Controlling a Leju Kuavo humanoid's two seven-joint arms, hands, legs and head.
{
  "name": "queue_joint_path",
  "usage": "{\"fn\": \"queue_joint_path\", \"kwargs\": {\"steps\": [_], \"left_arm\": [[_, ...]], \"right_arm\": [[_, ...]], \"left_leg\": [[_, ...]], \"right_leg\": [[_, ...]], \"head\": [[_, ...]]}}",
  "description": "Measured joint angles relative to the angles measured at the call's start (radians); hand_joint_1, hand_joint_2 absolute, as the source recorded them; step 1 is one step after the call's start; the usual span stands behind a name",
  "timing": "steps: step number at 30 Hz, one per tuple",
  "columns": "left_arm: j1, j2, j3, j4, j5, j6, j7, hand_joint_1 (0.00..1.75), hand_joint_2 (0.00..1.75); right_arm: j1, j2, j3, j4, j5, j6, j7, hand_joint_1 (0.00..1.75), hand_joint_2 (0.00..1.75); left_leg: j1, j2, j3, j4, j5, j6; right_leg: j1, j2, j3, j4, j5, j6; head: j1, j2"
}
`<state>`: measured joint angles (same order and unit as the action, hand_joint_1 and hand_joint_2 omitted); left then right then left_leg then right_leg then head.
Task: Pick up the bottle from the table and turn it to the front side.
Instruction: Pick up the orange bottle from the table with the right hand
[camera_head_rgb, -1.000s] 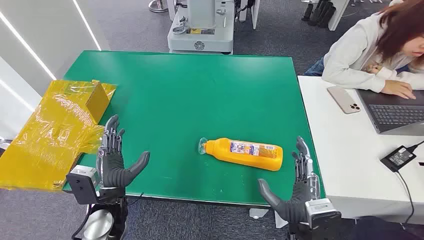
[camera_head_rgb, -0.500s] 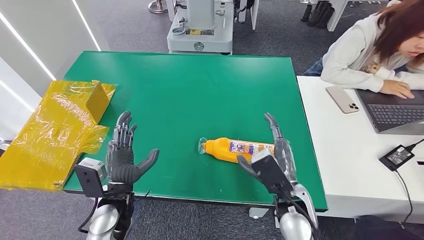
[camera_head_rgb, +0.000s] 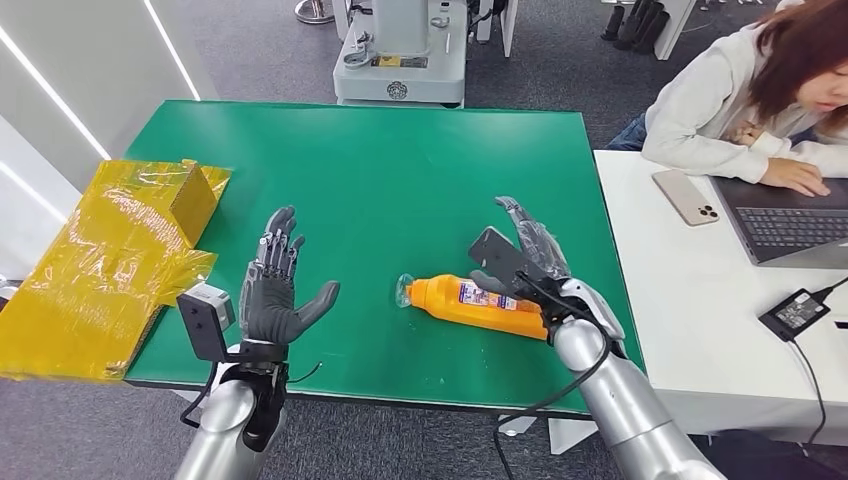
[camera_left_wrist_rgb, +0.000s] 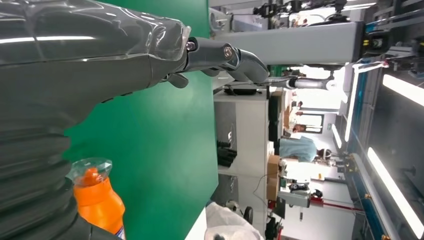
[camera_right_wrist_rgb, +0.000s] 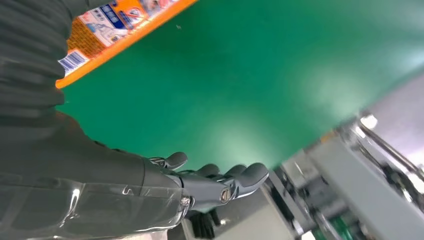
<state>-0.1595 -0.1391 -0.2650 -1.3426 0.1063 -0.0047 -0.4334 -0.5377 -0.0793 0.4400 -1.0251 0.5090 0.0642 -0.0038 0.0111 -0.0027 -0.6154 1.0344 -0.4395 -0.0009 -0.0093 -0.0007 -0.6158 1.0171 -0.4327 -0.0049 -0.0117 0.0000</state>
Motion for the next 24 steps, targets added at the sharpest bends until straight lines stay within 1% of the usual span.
{"fn": "queue_joint_path", "kwargs": {"steps": [2, 4, 7, 10, 12, 14, 17, 22, 24], "left_arm": [[-0.011, 0.003, -0.004, 0.021, 0.018, -0.016, 0.002, 0.0, 1.75], [-0.021, 0.005, -0.01, 0.043, 0.037, -0.038, 0.009, 0.0, 1.75], [-0.039, 0.009, -0.018, 0.076, 0.074, -0.082, 0.034, 0.0, 1.75], [-0.057, 0.013, -0.023, 0.11, 0.13, -0.138, 0.065, 0.0, 1.75], [-0.065, 0.015, -0.027, 0.13, 0.164, -0.176, 0.082, 0.0, 1.75], [-0.071, 0.018, -0.031, 0.145, 0.184, -0.198, 0.089, 0.0, 1.75], [-0.077, 0.02, -0.036, 0.163, 0.193, -0.205, 0.09, 0.0, 1.75], [-0.085, 0.022, -0.043, 0.182, 0.196, -0.207, 0.092, 0.0, 1.75], [-0.088, 0.022, -0.044, 0.187, 0.21, -0.221, 0.1, 0.0, 1.75]], "right_arm": [[-0.044, -0.018, 0.034, 0.049, 0.014, 0.057, 0.028, 0.0, 1.75], [-0.101, -0.037, 0.084, 0.103, 0.055, 0.128, 0.061, 0.0, 1.75], [-0.197, -0.07, 0.176, 0.178, 0.089, 0.261, 0.089, 0.0, 1.75], [-0.282, -0.117, 0.263, 0.215, 0.036, 0.398, 0.113, 0.0, 1.75], [-0.324, -0.156, 0.321, 0.219, -0.023, 0.464, 0.136, 0.0, 1.75], [-0.353, -0.193, 0.378, 0.219, -0.061, 0.493, 0.149, 0.0, 1.75], [-0.373, -0.232, 0.436, 0.218, -0.078, 0.499, 0.156, 0.0, 1.75], [-0.382, -0.262, 0.48, 0.218, -0.08, 0.498, 0.16, 0.0, 1.75], [-0.385, -0.27, 0.492, 0.217, -0.087, 0.507, 0.165, 0.0, 1.75]], "left_leg": [[0.0, 0.0, 0.0, 0.0, 0.0, 0.0], [0.0, 0.0, -0.001, 0.0, 0.0, 0.0], [0.0, 0.0, -0.001, 0.0, 0.001, 0.0], [0.0, -0.001, -0.001, 0.001, 0.001, 0.0], [0.0, -0.001, -0.001, 0.001, 0.001, 0.0], [0.0, -0.001, -0.001, 0.001, 0.001, 0.001], [0.0, -0.001, -0.002, 0.001, 0.001, 0.001], [0.0, -0.001, -0.002, 0.001, 0.001, 0.001], [0.0, -0.001, -0.002, 0.001, 0.001, 0.001]], "right_leg": [[0.0, 0.0, 0.0, 0.0, 0.0, 0.0], [0.0, 0.0, 0.0, 0.0, 0.0, 0.0], [0.0, 0.0, 0.0, 0.0, 0.001, 0.0], [0.0, -0.001, 0.0, 0.0, 0.001, 0.0], [-0.001, -0.001, 0.0, 0.0, 0.001, 0.0], [-0.001, -0.001, 0.0, 0.0, 0.001, 0.0], [-0.001, -0.001, 0.0, -0.001, 0.001, 0.0], [-0.001, 0.0, -0.001, -0.001, 0.001, 0.0], [-0.001, 0.0, -0.001, -0.001, 0.001, 0.0]], "head": [[0.0, 0.0], [0.0, 0.0], [0.0, 0.0], [0.0, 0.0], [0.0, 0.0], [0.0, 0.0], [0.0, 0.0], [0.0, 0.0], [0.0, 0.0]]}}
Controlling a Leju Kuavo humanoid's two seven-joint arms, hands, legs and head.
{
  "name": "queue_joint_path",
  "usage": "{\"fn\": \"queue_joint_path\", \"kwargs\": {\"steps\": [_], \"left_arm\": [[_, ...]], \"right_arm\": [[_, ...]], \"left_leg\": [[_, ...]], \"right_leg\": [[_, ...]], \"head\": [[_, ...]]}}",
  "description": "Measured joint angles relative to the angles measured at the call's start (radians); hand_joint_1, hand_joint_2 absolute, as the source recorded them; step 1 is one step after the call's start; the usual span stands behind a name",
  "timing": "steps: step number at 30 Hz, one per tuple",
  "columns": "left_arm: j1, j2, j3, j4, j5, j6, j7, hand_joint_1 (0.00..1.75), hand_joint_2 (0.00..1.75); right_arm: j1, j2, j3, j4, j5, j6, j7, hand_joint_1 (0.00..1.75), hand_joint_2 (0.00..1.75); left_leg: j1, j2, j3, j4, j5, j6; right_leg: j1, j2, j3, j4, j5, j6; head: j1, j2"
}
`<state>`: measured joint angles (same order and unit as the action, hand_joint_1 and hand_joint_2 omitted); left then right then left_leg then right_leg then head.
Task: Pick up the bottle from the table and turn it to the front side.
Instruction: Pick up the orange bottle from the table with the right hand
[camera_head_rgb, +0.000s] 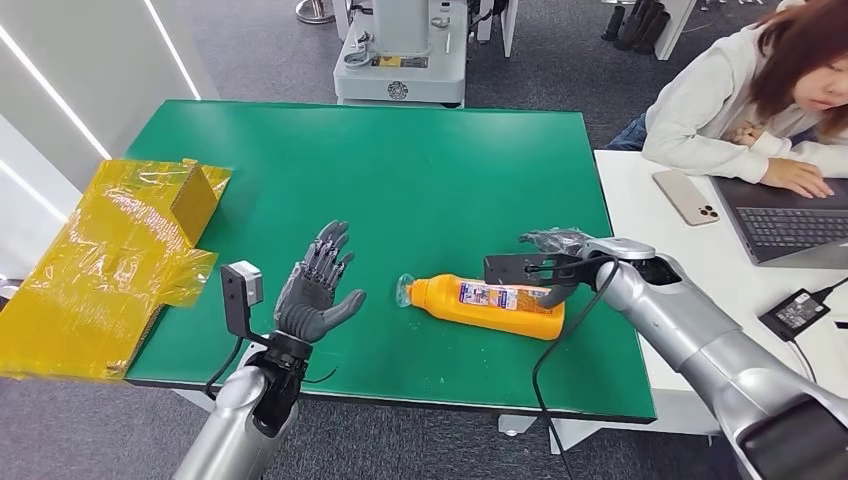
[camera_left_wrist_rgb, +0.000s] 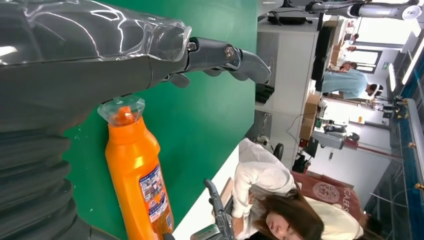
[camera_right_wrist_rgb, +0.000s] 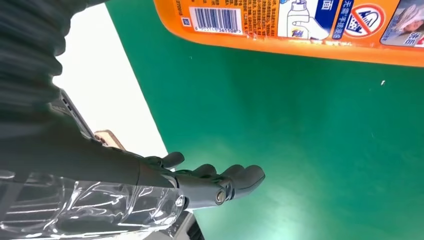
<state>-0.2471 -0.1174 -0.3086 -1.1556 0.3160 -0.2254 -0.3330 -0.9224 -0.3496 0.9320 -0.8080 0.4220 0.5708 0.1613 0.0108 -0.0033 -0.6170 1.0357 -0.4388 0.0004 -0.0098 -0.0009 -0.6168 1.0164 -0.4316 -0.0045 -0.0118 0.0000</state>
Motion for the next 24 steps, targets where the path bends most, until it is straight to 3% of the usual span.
{"fn": "queue_joint_path", "kwargs": {"steps": [6, 12, 18, 24], "left_arm": [[-0.017, -0.001, -0.003, 0.026, 0.102, -0.097, 0.052, 0.0, 1.75], [-0.034, -0.002, -0.014, 0.046, 0.088, -0.105, 0.049, 0.0, 1.75], [-0.034, 0.01, -0.025, 0.055, -0.012, -0.102, -0.018, 0.0, 1.75], [-0.037, 0.015, -0.031, 0.07, -0.032, -0.13, -0.031, 0.0, 1.75]], "right_arm": [[0.004, -0.04, 0.08, -0.025, -0.065, 0.016, 0.017, 0.0, 1.75], [0.049, -0.044, 0.122, -0.033, -0.166, -0.084, -0.021, 0.0, 1.75], [0.168, -0.013, 0.055, -0.051, -0.3, -0.33, -0.227, 0.0, 1.75], [0.235, -0.001, -0.016, -0.079, -0.318, -0.345, -0.234, 0.0, 1.75]], "left_leg": [[0.0, 0.0, 0.0, 0.0, 0.0, 0.0], [0.0, 0.0, -0.001, 0.0, 0.0, 0.0], [0.0, -0.001, -0.001, 0.0, 0.0, 0.0], [0.0, -0.001, -0.001, -0.001, 0.0, 0.0]], "right_leg": [[0.0, 0.0, 0.0, 0.0, 0.0, 0.0], [0.0, 0.0, 0.0, 0.0, 0.0, 0.0], [0.0, -0.001, 0.0, 0.0, -0.001, 0.0], [0.0, -0.001, 0.0, 0.0, -0.001, 0.0]], "head": [[0.0, 0.0], [0.0, 0.0], [0.0, 0.0], [0.0, 0.0]]}}
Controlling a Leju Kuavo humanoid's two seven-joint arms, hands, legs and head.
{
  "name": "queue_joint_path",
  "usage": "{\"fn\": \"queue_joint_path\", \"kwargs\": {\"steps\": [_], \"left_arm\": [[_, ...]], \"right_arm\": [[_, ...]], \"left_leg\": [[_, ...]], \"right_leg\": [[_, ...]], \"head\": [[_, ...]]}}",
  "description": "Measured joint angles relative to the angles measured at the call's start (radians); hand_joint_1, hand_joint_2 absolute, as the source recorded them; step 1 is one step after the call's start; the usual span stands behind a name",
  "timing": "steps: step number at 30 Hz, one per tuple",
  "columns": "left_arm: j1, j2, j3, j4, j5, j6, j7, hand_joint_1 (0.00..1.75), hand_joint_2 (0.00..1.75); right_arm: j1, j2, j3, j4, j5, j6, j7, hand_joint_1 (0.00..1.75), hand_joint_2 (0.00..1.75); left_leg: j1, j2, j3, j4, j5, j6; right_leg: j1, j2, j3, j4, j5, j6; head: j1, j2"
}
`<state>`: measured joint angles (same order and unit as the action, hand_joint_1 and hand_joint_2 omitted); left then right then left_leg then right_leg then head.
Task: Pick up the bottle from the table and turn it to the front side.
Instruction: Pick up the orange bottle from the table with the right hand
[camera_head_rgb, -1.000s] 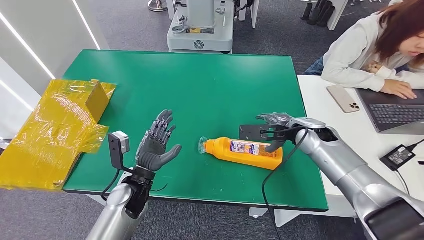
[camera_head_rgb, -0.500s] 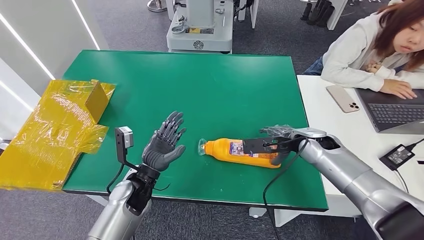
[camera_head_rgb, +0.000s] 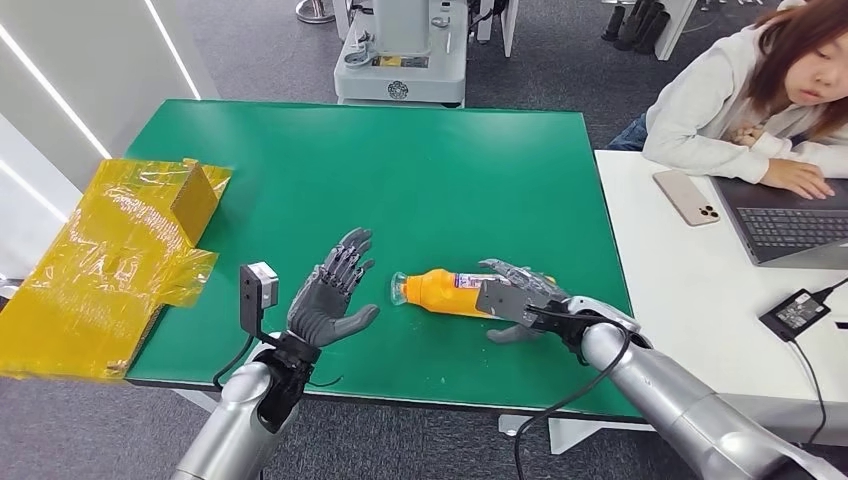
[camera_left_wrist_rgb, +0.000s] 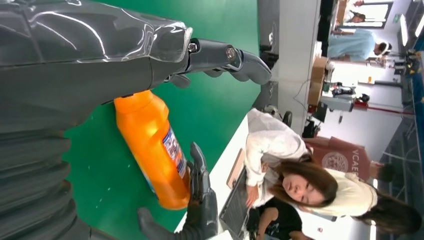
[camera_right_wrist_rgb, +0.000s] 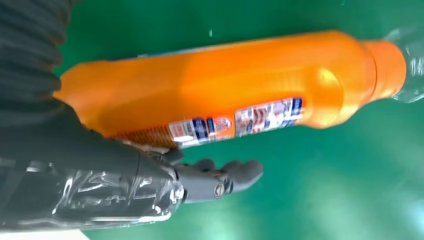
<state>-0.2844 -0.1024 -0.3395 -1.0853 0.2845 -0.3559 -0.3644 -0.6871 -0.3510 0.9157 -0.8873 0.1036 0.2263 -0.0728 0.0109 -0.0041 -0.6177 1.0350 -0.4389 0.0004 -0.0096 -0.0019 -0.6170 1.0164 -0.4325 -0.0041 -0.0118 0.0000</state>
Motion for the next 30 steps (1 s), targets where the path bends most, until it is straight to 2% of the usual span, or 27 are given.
{"fn": "queue_joint_path", "kwargs": {"steps": [5, 11, 16, 22, 28, 30], "left_arm": [[-0.014, 0.0, -0.01, 0.036, 0.036, -0.041, 0.0, 0.0, 1.75], [-0.031, 0.0, -0.01, 0.099, 0.109, -0.083, 0.005, 0.0, 1.75], [-0.04, -0.004, -0.01, 0.13, 0.169, -0.127, 0.028, 0.0, 1.75], [-0.044, -0.015, -0.01, 0.147, 0.264, -0.229, 0.076, 0.0, 1.75], [-0.05, -0.02, -0.01, 0.155, 0.31, -0.258, 0.089, 0.0, 1.75], [-0.05, -0.02, -0.01, 0.158, 0.314, -0.261, 0.09, 0.0, 1.75]], "right_arm": [[0.039, 0.021, -0.023, 0.003, 0.033, -0.027, -0.001, 0.0, 1.75], [0.061, 0.033, -0.028, 0.007, 0.134, -0.046, 0.018, 0.0, 1.75], [0.051, 0.042, -0.023, 0.032, 0.25, -0.053, 0.067, 0.0, 1.75], [0.01, 0.044, 0.007, 0.065, 0.373, -0.011, 0.126, 0.0, 1.75], [-0.011, 0.025, 0.031, 0.082, 0.412, -0.006, 0.153, 0.0, 1.75], [-0.012, 0.021, 0.035, 0.084, 0.413, -0.005, 0.155, 0.87, 1.75]], "left_leg": [[0.0, 0.0, 0.001, 0.0, 0.0, 0.0], [0.0, 0.0, 0.001, 0.0, 0.0, 0.0], [0.0, 0.0, 0.001, 0.0, 0.0, 0.0], [0.0, 0.0, 0.001, 0.001, 0.0, 0.0], [0.0, 0.0, 0.001, 0.001, 0.0, 0.0], [0.0, 0.0, 0.001, 0.001, 0.0, 0.0]], "right_leg": [[0.0, 0.0, 0.0, 0.0, 0.0, 0.0], [0.0, 0.0, 0.001, 0.0, 0.0, 0.0], [0.0, 0.0, 0.002, 0.0, 0.0, 0.0], [0.0, 0.0, 0.002, 0.0, 0.001, 0.001], [0.0, 0.0, 0.002, 0.0, 0.001, 0.001], [0.0, 0.0, 0.001, 0.0, 0.001, 0.001]], "head": [[0.0, 0.0], [0.0, 0.0], [0.0, 0.0], [0.0, 0.0], [0.0, 0.0], [0.0, 0.0]]}}
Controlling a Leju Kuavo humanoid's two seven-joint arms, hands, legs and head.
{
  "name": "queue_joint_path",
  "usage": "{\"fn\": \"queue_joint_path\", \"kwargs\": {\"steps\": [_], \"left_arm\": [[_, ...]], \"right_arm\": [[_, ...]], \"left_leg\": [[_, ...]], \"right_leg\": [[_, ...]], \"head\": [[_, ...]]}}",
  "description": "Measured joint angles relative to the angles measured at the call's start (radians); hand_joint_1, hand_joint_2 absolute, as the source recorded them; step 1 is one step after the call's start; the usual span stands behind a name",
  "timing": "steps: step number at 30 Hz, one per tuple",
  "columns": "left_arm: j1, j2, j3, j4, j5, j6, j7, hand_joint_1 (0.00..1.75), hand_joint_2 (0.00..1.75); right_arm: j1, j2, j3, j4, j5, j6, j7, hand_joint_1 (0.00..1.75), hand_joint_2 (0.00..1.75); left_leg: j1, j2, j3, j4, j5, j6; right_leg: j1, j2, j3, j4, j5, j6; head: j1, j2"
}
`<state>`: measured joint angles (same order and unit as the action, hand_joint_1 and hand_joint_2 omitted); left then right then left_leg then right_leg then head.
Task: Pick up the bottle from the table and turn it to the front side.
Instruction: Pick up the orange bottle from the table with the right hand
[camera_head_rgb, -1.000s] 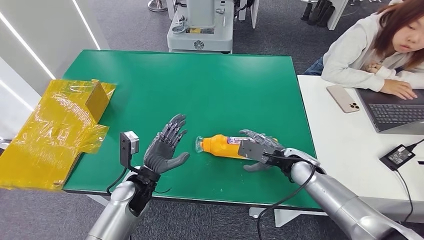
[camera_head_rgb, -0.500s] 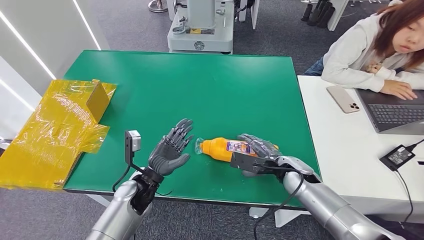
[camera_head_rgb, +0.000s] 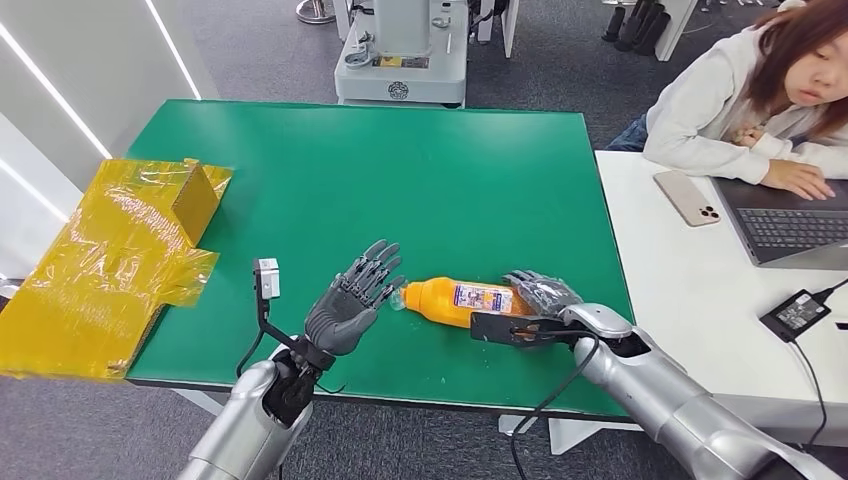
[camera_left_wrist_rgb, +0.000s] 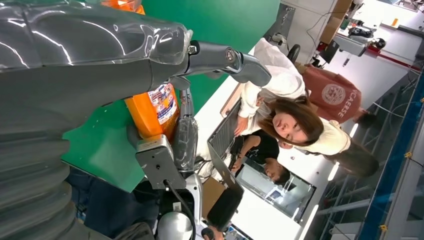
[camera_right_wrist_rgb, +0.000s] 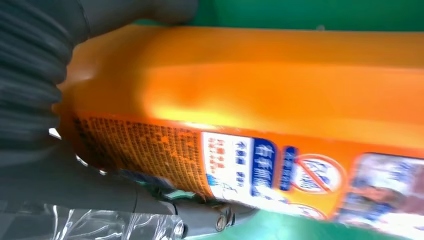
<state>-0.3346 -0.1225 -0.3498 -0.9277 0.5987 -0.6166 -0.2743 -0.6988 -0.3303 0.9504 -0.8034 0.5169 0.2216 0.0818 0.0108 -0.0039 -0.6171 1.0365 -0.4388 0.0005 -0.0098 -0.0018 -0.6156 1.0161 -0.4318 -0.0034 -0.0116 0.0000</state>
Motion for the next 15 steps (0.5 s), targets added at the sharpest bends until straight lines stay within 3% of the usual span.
{"fn": "queue_joint_path", "kwargs": {"steps": [2, 15], "left_arm": [[0.0, 0.0, 0.0, 0.002, 0.004, -0.001, 0.0, 0.0, 1.75], [0.001, 0.0, 0.0, 0.004, 0.02, -0.003, -0.001, 0.0, 1.75]], "right_arm": [[-0.004, -0.002, 0.002, 0.002, -0.009, 0.01, 0.0, 1.75, 1.75], [-0.026, -0.004, 0.012, 0.01, -0.03, 0.049, -0.008, 1.75, 1.75]], "left_leg": [[0.0, 0.0, 0.0, 0.0, 0.0, 0.0], [0.0, 0.0, 0.0, 0.0, 0.0, 0.0]], "right_leg": [[0.0, 0.0, 0.0, 0.0, 0.0, 0.0], [0.0, 0.0, 0.0, 0.0, 0.0, 0.0]], "head": [[0.0, 0.0], [0.0, 0.0]]}}
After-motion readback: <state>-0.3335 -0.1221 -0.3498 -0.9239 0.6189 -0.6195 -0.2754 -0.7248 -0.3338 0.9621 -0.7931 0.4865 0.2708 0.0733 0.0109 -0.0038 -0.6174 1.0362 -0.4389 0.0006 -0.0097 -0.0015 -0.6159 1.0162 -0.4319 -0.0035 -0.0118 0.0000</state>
